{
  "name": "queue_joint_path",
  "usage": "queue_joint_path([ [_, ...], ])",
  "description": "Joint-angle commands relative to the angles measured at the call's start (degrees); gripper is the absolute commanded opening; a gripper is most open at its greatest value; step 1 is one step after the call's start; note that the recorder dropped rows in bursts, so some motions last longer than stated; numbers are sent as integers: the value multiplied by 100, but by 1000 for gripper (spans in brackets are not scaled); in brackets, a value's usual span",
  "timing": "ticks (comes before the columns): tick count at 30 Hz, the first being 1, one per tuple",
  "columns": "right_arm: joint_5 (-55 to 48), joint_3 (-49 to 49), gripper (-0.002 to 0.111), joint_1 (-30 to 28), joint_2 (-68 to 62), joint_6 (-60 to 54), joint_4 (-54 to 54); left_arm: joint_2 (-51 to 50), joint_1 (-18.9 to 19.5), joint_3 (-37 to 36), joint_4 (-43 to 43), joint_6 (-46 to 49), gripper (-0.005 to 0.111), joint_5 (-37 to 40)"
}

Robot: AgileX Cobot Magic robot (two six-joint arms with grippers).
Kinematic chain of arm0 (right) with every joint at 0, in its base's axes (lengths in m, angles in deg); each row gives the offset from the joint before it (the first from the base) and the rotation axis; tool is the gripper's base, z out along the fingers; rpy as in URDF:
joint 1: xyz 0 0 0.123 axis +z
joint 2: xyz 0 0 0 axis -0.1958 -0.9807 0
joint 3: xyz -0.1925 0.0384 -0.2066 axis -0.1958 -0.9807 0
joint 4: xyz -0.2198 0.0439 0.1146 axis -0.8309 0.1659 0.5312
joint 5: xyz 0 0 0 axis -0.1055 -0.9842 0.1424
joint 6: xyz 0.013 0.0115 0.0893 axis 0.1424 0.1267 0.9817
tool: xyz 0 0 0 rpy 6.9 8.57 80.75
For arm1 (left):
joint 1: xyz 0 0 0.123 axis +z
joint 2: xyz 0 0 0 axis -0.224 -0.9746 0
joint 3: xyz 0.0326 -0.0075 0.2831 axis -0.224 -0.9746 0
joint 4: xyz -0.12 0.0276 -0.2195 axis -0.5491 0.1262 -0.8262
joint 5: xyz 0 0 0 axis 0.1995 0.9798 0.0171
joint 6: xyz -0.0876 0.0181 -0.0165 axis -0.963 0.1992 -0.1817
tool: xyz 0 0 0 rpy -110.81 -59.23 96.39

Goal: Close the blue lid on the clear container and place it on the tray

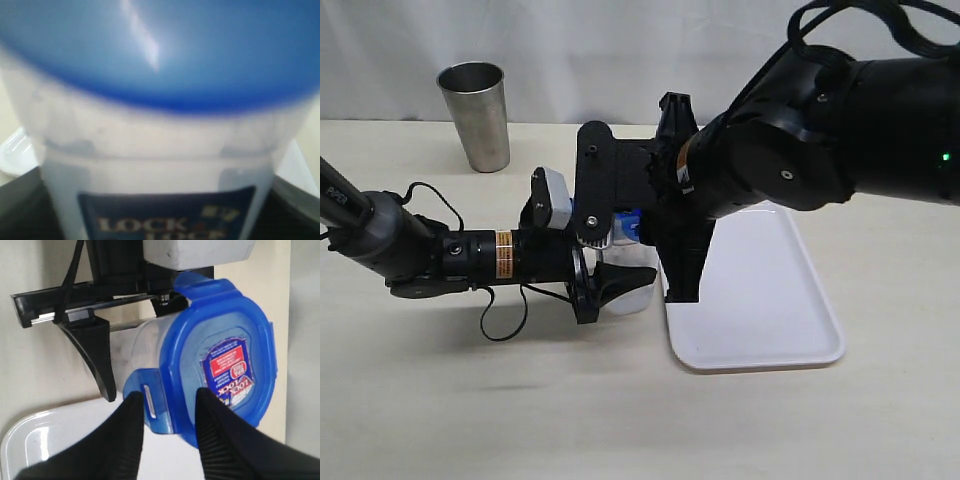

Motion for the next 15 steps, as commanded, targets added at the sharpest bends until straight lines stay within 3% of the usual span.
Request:
queue_joint_path([
  [1, 570, -477, 31, -17, -171, 339, -369, 7, 5, 25, 200, -72, 0, -124],
  [7, 1096, -886, 31, -17, -180, 1242, -1452, 7, 5, 25, 246, -72, 0, -229],
  [15, 1326, -897, 31, -17, -217, 1586, -1560, 7, 5, 25, 367, -208, 0, -273],
])
